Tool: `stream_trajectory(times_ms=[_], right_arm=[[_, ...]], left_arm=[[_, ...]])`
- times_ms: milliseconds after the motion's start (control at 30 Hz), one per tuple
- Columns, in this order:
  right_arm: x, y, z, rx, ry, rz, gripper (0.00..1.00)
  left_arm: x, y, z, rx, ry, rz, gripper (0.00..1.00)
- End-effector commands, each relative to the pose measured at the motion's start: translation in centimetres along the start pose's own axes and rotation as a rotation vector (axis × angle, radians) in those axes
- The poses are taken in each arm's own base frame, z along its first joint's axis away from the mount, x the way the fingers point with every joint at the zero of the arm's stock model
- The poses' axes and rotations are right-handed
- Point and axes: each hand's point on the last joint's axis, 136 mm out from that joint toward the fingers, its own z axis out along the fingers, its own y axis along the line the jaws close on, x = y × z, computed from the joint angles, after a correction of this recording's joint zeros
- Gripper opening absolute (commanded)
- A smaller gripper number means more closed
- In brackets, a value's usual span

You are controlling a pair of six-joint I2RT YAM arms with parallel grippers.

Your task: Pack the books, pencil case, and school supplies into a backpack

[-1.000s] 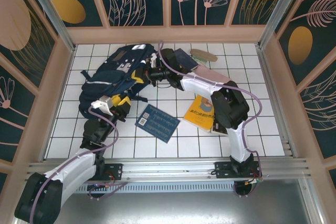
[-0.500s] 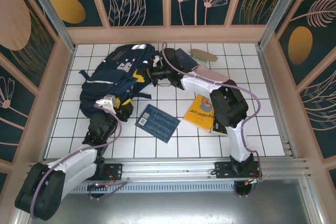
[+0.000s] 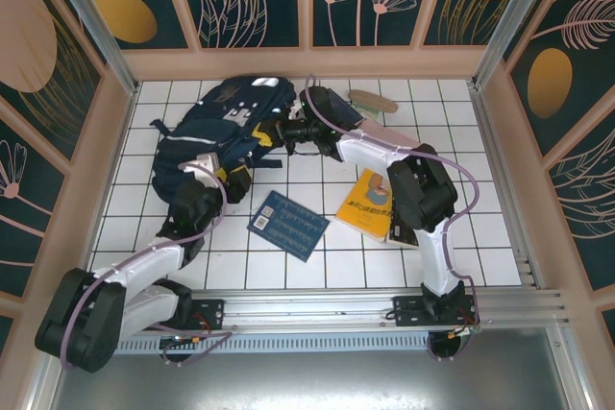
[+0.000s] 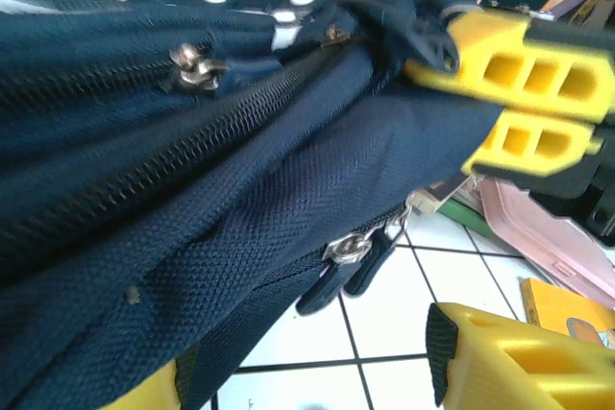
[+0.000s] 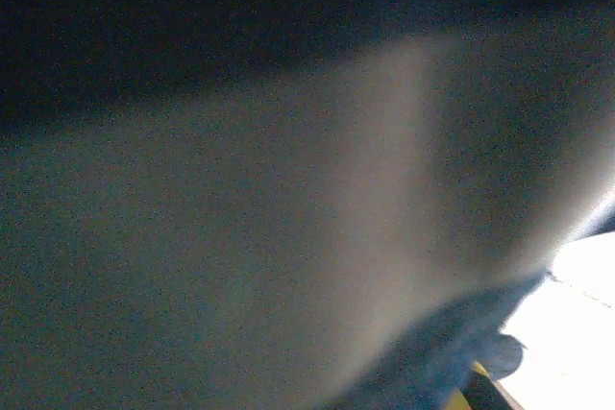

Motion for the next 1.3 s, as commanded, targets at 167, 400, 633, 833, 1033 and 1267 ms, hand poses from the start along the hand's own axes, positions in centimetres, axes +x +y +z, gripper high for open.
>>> stream_trajectory(times_ms=[167, 400, 633, 833, 1033, 1267], right_arm=[[0.1, 0.3, -3.1, 0.083, 0.036, -0.227, 0.0], [-0.6, -2.1, -5.6, 0.117, 0.031, -0.256, 0.0], [-0.4, -3.7, -6.8, 0.098, 0.051, -0.237, 0.0], [-0.4, -5.1, -7.2, 0.109, 0.064, -0.237, 0.0], [0.3, -5.1, -7.3, 0.083, 0.077, -0.219, 0.0], [0.1, -5.0, -7.4, 0.074, 0.063, -0.22, 0.0]], left_arm=[[-3.4, -0.8, -0.7, -0.173, 0.23, 0.061, 0.74], [-3.0, 0.7, -0.6, -0.288, 0.354, -0.052, 0.77], [-2.5, 0.6, -0.7, -0.269, 0.415, -0.151, 0.8], [-2.1, 2.5, -1.2, -0.359, 0.433, -0.119, 0.85], [0.7, 2.5, -0.4, -0.335, 0.448, -0.322, 0.84], [2.8, 2.1, 0.0, -0.309, 0.434, -0.585, 0.83]])
